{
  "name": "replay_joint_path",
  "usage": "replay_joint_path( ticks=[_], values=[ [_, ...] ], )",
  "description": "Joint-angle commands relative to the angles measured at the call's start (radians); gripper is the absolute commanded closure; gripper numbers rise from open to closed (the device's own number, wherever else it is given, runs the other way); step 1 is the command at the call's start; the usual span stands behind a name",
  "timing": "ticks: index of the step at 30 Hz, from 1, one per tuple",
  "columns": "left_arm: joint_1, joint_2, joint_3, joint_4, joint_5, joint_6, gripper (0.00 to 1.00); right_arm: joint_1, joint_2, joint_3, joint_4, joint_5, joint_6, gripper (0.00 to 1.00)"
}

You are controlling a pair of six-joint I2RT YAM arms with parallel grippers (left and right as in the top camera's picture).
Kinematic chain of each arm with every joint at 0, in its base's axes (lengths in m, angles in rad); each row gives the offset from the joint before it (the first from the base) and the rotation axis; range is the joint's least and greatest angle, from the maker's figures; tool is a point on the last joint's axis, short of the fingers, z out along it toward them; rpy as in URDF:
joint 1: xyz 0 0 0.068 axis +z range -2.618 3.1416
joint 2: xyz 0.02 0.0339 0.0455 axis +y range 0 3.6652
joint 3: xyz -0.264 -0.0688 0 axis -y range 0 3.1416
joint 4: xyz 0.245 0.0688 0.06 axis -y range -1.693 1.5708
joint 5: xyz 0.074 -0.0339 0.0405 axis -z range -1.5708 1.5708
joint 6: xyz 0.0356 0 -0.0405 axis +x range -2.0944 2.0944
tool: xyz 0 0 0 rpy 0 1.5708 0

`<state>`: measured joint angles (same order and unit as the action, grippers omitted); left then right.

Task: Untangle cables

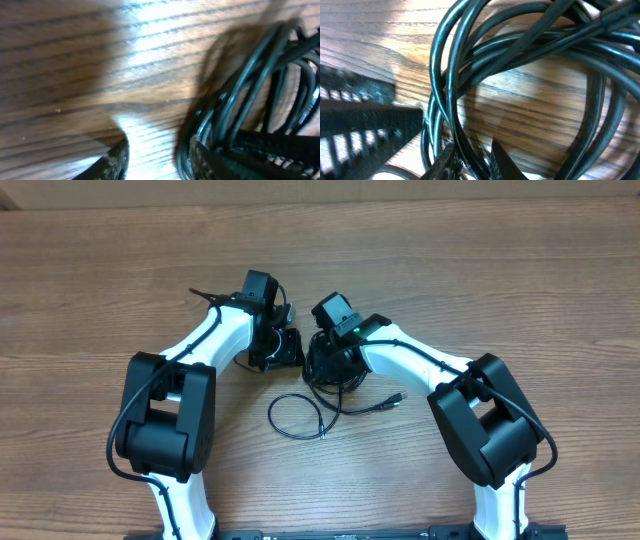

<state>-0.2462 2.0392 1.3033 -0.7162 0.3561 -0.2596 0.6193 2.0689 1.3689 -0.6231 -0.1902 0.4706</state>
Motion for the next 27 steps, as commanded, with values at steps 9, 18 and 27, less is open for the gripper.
replay_joint_path(
  ticks=[9,18,27],
  values=[
    [0.006,0.166,-0.115,0.009,-0.129,0.072,0.42,-0.013,0.002,-0.006,-0.011,0.092,0.0,0.86],
    [-0.043,0.166,-0.163,0.064,-0.149,0.015,0.44,-0.015,0.002,-0.006,-0.008,0.092,0.027,0.85],
    [-0.084,0.169,-0.222,0.121,-0.172,-0.122,0.47,-0.04,0.002,-0.006,-0.008,0.081,0.03,0.84]
  ],
)
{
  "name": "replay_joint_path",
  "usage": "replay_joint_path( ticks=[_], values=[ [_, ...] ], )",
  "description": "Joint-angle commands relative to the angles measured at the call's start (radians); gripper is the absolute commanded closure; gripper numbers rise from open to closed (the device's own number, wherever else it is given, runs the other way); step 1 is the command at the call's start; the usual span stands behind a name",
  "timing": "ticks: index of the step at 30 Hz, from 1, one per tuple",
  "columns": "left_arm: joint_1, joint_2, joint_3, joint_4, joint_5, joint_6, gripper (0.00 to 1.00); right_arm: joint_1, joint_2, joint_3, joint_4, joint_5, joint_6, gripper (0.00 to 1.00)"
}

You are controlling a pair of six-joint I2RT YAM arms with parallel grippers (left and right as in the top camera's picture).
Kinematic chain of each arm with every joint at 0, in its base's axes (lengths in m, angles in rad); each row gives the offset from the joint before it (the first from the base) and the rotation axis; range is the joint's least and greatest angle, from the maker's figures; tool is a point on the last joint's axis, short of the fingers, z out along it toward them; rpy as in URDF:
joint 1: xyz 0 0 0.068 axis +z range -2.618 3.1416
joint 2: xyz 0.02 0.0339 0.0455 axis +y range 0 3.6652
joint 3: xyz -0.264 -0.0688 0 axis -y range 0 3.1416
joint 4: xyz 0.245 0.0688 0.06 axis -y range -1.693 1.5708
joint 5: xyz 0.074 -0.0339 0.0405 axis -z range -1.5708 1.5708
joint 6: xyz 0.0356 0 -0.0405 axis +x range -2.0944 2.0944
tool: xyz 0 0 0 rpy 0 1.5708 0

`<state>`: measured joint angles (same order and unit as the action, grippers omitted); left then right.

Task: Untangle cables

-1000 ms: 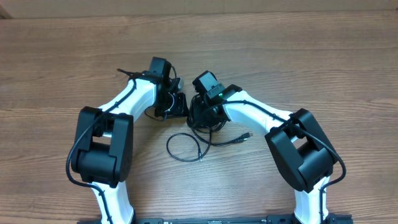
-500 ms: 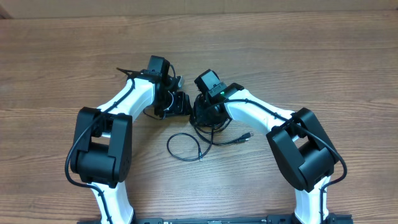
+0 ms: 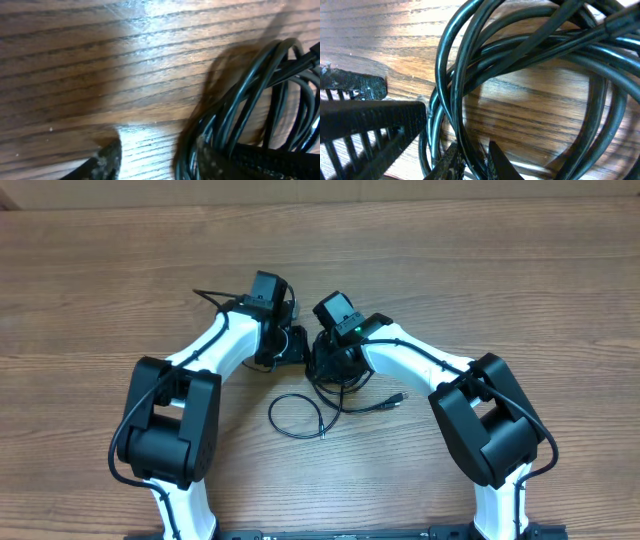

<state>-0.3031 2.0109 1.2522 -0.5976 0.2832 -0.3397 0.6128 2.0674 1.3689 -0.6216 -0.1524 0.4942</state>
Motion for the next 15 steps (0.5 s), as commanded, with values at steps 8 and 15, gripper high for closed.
replay_joint_path(
  ticks=[8,15],
  values=[
    [-0.025,0.197,-0.171,-0.083,-0.022,0.004,0.39,-0.039,0.004,-0.006,-0.017,0.035,0.006,0.84],
    [-0.054,0.216,-0.171,-0.094,-0.016,-0.002,0.39,-0.039,0.004,-0.006,-0.019,0.035,0.006,0.84]
  ],
)
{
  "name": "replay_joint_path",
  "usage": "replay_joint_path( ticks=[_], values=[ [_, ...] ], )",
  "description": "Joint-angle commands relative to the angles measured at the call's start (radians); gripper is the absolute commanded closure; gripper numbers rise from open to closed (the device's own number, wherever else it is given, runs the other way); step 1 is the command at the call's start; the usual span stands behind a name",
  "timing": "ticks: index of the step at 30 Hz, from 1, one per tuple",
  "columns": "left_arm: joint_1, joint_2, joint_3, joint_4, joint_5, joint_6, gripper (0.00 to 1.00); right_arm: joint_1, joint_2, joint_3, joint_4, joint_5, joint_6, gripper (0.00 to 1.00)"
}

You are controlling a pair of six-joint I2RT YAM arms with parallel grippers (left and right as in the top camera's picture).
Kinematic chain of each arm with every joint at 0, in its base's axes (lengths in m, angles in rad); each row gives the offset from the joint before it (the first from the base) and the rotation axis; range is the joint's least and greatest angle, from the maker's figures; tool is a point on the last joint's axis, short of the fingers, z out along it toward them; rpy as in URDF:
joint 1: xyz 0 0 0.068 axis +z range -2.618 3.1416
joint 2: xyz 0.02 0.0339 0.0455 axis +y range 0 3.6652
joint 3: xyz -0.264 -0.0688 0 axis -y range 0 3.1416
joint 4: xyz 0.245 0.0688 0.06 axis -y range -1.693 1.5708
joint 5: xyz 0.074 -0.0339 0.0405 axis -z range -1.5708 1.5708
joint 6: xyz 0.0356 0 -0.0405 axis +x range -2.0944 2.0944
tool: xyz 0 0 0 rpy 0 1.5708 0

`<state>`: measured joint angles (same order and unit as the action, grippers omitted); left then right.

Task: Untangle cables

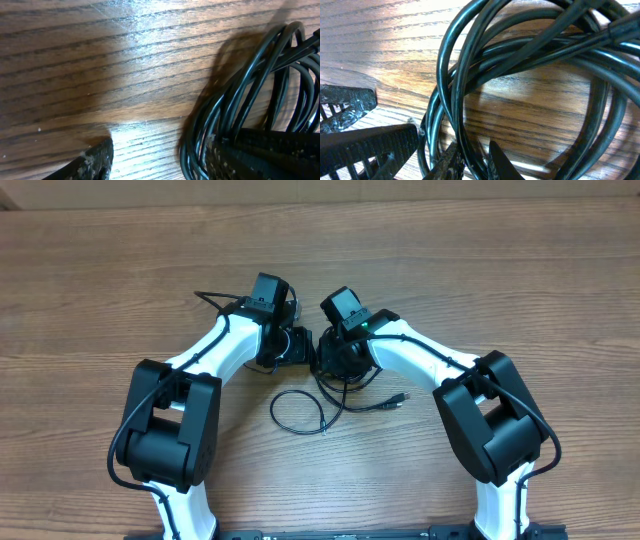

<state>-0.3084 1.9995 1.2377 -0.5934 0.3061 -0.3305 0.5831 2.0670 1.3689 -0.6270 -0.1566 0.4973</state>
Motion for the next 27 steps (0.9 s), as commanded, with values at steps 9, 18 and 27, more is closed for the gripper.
replay_joint_path(
  ticks=[9,18,27],
  values=[
    [-0.052,0.363,-0.156,-0.034,0.079,-0.006,0.39,-0.01,0.004,-0.006,-0.013,0.032,0.003,0.84],
    [0.01,0.245,-0.043,-0.274,-0.173,-0.074,0.52,-0.013,-0.013,-0.005,-0.014,0.03,-0.033,0.85],
    [0.087,-0.179,-0.042,-0.298,-0.182,-0.073,0.61,-0.051,-0.212,0.005,-0.031,-0.088,-0.087,0.96]
  ],
)
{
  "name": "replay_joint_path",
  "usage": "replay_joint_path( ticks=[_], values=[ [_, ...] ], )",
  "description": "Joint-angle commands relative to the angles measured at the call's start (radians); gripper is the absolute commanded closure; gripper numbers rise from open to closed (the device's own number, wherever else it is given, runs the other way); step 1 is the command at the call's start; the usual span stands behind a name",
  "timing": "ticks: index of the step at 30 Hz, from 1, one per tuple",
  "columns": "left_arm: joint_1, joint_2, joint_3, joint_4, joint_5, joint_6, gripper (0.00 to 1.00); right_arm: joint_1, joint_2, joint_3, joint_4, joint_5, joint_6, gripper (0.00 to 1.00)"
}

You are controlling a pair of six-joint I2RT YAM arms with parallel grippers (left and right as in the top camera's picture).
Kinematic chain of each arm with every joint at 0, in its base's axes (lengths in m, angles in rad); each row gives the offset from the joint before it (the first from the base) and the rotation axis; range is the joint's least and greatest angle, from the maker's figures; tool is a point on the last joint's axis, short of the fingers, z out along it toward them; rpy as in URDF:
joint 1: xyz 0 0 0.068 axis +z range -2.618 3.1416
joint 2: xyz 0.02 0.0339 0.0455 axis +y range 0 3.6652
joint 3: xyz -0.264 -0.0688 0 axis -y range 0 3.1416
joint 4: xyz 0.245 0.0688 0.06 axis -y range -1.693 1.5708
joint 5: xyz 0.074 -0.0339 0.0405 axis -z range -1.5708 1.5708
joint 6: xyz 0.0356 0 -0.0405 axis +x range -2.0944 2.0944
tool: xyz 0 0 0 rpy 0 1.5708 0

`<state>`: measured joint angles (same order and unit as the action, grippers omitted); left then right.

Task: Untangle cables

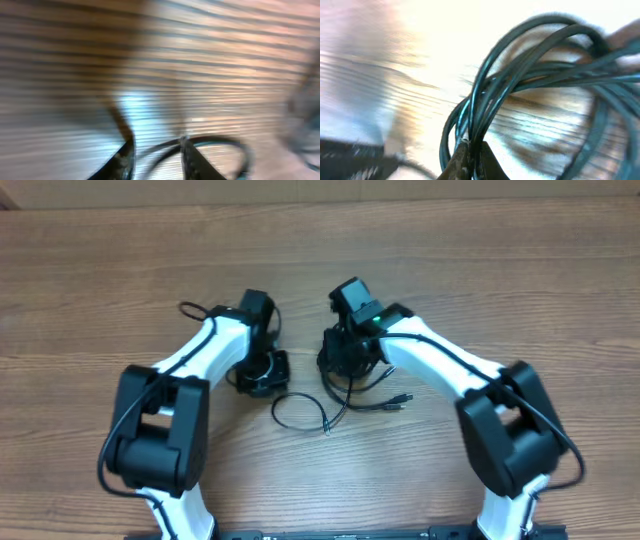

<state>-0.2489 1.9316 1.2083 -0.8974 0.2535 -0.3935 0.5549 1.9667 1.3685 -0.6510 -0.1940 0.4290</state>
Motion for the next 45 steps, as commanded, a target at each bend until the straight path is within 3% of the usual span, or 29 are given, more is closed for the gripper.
replay_joint_path(
  ticks=[1,7,10,21,25,29,33,34,35,36,41,43,45],
  values=[
    [0.033,-0.146,-0.012,0.013,-0.129,-0.01,0.59,-0.03,-0.125,0.006,-0.011,-0.082,-0.019,0.96],
    [0.034,-0.219,-0.012,0.116,0.006,0.15,0.34,-0.074,-0.139,0.005,-0.015,-0.303,-0.043,0.96],
    [0.035,-0.202,-0.012,0.167,0.095,0.181,0.27,-0.103,-0.139,0.005,-0.009,-0.365,-0.044,0.96],
    [0.066,-0.126,-0.013,0.379,0.352,0.177,0.2,-0.145,-0.139,0.005,0.084,-0.537,-0.045,0.96],
    [0.09,-0.086,-0.013,0.401,0.338,0.177,0.28,-0.145,-0.138,0.005,0.112,-0.543,-0.053,0.96],
    [0.138,-0.037,-0.013,0.386,0.281,0.116,0.22,-0.132,-0.138,-0.007,0.023,-0.428,-0.098,0.95],
    [0.159,-0.005,-0.013,0.38,0.259,0.117,0.21,-0.109,-0.136,-0.056,0.018,-0.409,-0.098,0.86],
    [0.162,-0.002,-0.013,0.382,0.26,0.117,0.21,-0.1,-0.136,-0.073,0.029,-0.409,-0.097,0.78],
    [0.162,-0.002,-0.013,0.383,0.26,0.117,0.21,-0.092,-0.136,-0.092,0.045,-0.408,-0.097,0.58],
    [0.162,-0.002,-0.013,0.387,0.262,0.117,0.21,-0.088,-0.136,-0.102,0.05,-0.374,-0.077,0.48],
    [0.154,-0.002,-0.012,0.387,0.267,0.119,0.32,-0.095,-0.136,-0.106,0.04,-0.175,0.102,0.41],
    [0.149,-0.002,-0.012,0.387,0.267,0.129,0.45,-0.096,-0.136,-0.106,0.047,-0.172,0.103,0.42],
    [0.139,-0.002,-0.013,0.39,0.267,0.129,0.72,-0.096,-0.136,-0.106,0.052,-0.13,0.149,0.53]
  ],
)
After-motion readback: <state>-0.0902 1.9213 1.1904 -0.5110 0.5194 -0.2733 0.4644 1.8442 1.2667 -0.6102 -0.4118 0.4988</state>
